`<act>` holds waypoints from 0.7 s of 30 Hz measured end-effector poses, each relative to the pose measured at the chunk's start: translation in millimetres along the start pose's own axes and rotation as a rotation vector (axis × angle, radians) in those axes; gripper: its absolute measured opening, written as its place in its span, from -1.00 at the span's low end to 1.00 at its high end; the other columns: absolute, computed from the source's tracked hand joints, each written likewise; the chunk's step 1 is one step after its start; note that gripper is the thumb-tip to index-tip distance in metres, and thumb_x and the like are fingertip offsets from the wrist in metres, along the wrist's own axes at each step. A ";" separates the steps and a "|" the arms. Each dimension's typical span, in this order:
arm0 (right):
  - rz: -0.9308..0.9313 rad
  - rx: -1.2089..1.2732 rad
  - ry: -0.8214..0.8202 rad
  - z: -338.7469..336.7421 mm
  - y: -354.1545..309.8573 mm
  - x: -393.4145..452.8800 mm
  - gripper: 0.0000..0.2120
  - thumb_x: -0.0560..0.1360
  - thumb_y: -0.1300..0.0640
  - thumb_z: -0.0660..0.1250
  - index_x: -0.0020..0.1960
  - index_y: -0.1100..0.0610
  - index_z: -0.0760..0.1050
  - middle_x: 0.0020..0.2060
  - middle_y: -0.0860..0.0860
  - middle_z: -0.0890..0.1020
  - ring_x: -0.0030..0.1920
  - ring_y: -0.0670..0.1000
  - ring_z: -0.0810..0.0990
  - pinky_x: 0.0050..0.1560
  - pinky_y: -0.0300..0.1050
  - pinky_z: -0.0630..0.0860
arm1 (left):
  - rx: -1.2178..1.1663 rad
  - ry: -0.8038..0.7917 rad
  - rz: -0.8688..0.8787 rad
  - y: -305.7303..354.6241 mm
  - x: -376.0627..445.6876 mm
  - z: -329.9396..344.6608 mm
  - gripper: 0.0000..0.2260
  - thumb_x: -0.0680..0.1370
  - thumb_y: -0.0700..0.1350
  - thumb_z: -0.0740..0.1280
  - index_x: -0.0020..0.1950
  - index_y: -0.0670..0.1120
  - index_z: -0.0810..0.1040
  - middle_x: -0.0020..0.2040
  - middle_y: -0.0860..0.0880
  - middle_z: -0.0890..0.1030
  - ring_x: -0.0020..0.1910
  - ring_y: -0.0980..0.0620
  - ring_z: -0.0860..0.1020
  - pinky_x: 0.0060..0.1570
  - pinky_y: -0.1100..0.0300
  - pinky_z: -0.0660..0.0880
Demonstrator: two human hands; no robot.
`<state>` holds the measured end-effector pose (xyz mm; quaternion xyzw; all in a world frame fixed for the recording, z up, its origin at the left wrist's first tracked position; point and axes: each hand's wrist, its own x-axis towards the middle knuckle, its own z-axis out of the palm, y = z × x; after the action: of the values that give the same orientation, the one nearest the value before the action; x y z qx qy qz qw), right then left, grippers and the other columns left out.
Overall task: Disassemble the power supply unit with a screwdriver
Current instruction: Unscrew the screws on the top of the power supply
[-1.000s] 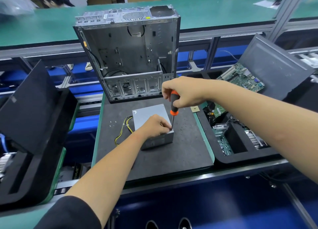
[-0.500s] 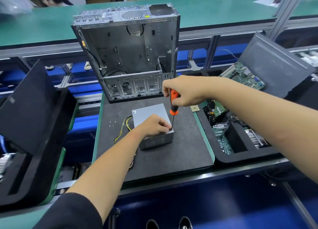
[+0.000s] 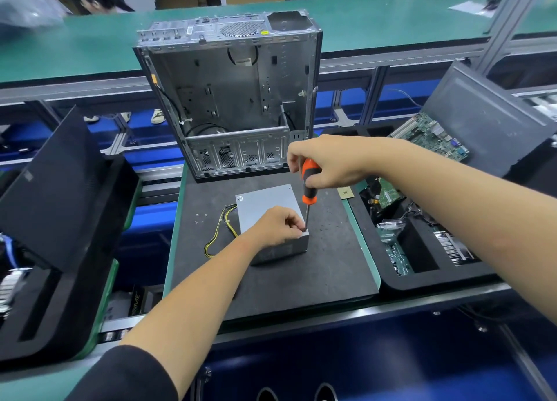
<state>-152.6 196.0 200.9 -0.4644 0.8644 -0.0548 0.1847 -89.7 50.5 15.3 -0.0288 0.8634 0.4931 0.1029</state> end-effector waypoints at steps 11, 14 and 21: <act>0.113 -0.172 0.065 8.8 4.3 3.6 -0.76 0.63 -0.08 0.13 -0.07 0.07 0.32 -0.27 0.01 0.50 -0.31 0.03 0.54 -0.33 -0.06 0.37 | 0.166 0.069 0.109 2.2 0.6 4.4 -0.94 0.45 -0.27 0.43 -0.12 -0.16 0.68 -0.10 -0.07 0.59 -0.19 0.03 0.52 -0.11 0.23 0.44; 0.025 -0.090 0.020 0.9 5.0 -0.6 -0.86 0.55 0.10 0.31 0.06 0.04 0.37 -0.26 -0.10 0.49 -0.29 -0.10 0.46 -0.33 -0.16 0.30 | 0.200 0.067 0.116 4.5 1.5 4.1 -0.92 0.45 -0.26 0.44 -0.08 -0.19 0.69 -0.08 -0.08 0.60 -0.14 0.00 0.53 -0.13 0.26 0.42; 0.059 -0.084 0.007 7.2 1.6 -0.5 -0.78 0.53 -0.06 0.28 -0.02 0.07 0.34 -0.22 -0.01 0.63 -0.17 0.09 0.56 -0.19 0.01 0.48 | 0.236 0.083 0.119 4.5 1.0 7.1 -0.92 0.47 -0.26 0.43 -0.06 -0.18 0.68 -0.05 -0.08 0.61 -0.15 0.03 0.52 -0.09 0.28 0.43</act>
<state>-150.9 197.8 194.0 -0.4458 0.8800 -0.0149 0.1635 -90.3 58.9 15.4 0.0143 0.9191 0.3918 0.0405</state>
